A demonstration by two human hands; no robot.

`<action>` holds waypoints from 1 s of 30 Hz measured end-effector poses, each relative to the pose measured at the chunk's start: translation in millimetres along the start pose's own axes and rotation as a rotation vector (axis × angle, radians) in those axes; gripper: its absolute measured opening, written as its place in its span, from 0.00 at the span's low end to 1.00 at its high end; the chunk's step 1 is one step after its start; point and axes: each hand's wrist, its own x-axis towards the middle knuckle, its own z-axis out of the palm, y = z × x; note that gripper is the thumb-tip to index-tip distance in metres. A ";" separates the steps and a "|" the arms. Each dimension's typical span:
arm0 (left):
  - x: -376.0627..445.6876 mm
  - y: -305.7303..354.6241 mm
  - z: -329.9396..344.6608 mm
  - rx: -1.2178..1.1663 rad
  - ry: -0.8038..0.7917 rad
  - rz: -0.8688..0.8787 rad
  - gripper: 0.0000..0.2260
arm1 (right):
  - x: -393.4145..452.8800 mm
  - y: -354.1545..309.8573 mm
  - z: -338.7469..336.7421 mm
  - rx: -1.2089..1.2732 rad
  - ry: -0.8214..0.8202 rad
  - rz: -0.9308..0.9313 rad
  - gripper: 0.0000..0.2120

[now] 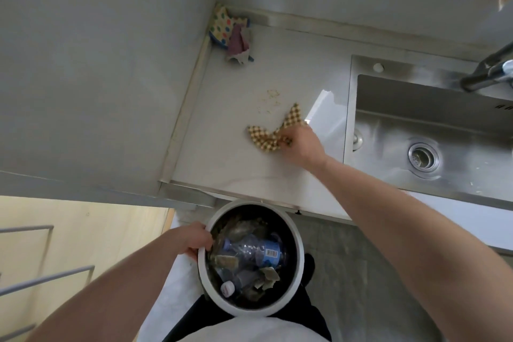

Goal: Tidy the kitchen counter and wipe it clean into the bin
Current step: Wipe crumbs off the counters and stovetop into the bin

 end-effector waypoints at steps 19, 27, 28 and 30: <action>-20.9 20.2 -10.7 0.078 0.009 0.020 0.23 | -65.8 -19.4 -11.1 0.339 0.223 -0.050 0.10; -10.6 20.5 -14.8 0.115 0.009 0.030 0.25 | 67.7 26.8 -41.6 0.145 0.352 0.123 0.16; -8.6 20.1 -15.3 0.115 0.009 0.029 0.26 | 79.0 27.5 -40.3 0.132 0.349 0.110 0.17; -5.3 19.3 -16.4 0.112 0.009 0.027 0.26 | 96.5 22.1 -37.1 0.094 0.311 0.065 0.16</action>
